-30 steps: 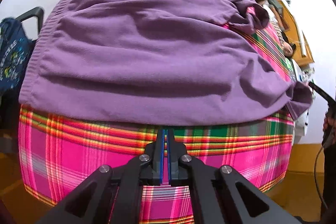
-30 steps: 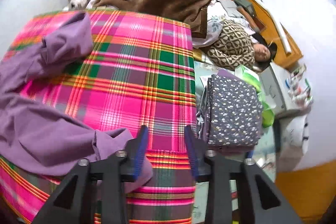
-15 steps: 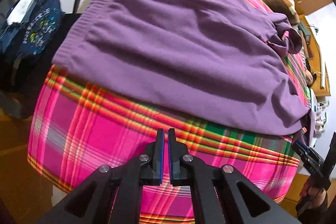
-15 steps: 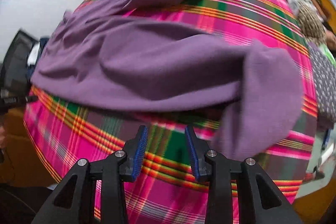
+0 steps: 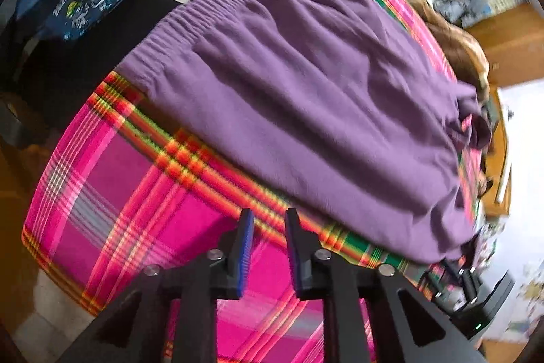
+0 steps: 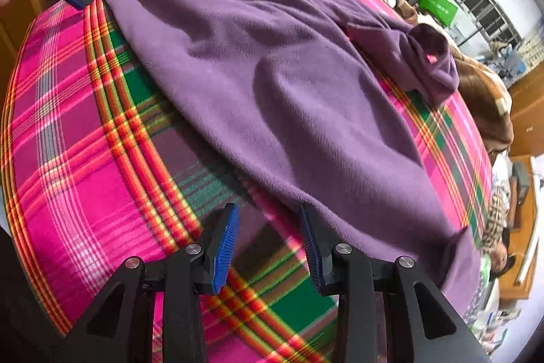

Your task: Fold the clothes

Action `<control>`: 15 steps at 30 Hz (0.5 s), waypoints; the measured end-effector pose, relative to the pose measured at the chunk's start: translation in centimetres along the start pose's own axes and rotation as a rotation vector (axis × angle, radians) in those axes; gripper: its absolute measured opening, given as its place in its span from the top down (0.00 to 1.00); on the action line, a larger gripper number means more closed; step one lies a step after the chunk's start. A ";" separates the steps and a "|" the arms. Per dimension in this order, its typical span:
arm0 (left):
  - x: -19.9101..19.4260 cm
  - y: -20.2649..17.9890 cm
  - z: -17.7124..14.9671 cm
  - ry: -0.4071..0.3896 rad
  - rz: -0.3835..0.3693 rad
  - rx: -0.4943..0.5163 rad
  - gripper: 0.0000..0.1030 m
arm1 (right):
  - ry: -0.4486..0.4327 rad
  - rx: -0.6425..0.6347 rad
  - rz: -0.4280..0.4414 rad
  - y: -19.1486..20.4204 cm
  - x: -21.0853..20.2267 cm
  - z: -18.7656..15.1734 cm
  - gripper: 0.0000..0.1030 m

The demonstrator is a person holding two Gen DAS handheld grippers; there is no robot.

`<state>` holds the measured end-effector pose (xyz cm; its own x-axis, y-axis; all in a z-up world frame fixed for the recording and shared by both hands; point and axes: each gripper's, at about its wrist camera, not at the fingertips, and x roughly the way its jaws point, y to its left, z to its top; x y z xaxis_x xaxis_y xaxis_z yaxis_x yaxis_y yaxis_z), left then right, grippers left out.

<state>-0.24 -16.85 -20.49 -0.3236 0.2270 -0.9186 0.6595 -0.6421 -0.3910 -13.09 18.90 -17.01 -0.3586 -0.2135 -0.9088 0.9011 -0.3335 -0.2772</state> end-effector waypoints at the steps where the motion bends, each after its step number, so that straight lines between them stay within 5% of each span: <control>1: 0.1 0.2 0.2 -0.002 -0.011 -0.017 0.79 | -0.002 -0.004 -0.001 -0.1 0.1 0.2 0.63; 15: 1.4 2.5 3.3 -0.037 -0.155 -0.250 0.75 | 0.009 -0.058 -0.007 -0.3 1.0 2.3 0.63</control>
<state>-1.31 -20.51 -22.56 -0.4546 0.2785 -0.8460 0.7458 -0.4001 -0.5326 -14.24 16.71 -17.13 -0.3633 -0.2029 -0.9093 0.9111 -0.2815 -0.3012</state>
